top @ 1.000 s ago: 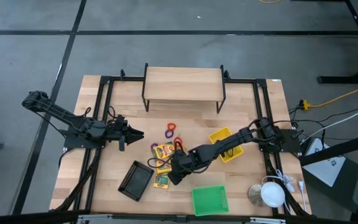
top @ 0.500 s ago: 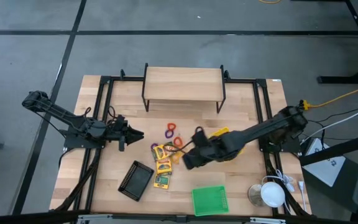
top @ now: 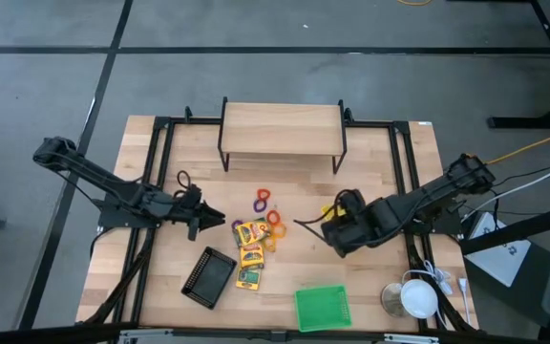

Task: Pick & Place Office Desk Supplies
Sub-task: Put the black rubber band into the yellow basket

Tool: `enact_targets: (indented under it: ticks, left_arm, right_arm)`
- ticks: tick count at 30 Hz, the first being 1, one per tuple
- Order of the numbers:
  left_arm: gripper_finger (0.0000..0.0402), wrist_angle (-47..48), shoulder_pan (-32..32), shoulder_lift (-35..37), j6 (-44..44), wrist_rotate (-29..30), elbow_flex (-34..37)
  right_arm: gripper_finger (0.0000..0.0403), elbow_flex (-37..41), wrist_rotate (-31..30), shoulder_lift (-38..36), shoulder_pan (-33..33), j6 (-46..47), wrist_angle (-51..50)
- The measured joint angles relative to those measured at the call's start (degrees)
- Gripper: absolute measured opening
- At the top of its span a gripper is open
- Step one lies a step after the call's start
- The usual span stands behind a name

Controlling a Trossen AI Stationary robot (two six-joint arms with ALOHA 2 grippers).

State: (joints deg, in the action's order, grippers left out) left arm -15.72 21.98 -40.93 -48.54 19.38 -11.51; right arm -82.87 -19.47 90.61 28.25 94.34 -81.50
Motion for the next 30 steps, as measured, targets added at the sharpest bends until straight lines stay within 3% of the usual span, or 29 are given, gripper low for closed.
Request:
enact_targets:
  ticks: [4, 8, 10, 13, 24, 30]
  left_arm:
    - [0.0125, -2.9, 0.0, -4.07, -0.5, -2.06, -0.01]
    - [0.0125, -6.37, 0.0, -7.01, -0.74, -2.43, 0.0]
    - [0.0125, -8.22, 0.0, -7.91, -0.42, -2.15, -0.01]
    - [0.0125, -9.4, 0.0, -8.82, -0.39, -1.57, -0.02]
    - [0.0125, -9.81, -0.02, -9.22, -0.78, -0.29, -0.02]
    - [0.0125, -9.8, -0.02, -9.22, -0.77, 0.45, -0.02]
  right_arm:
    - [0.0, 7.85, 4.96, 0.04, -0.02, 1.46, 4.17]
    - [0.0, 17.18, 8.59, 0.13, -0.02, 1.29, 17.09]
    - [0.0, 21.09, 8.93, 0.13, -0.02, 1.64, 23.58]
    - [0.0002, 24.88, 8.67, 0.13, -0.02, 6.13, 25.48]
    - [0.0006, 25.99, 8.28, 0.11, -0.06, 5.78, 22.91]
    - [0.0071, 25.99, 8.5, 0.11, -0.04, 5.65, 22.96]
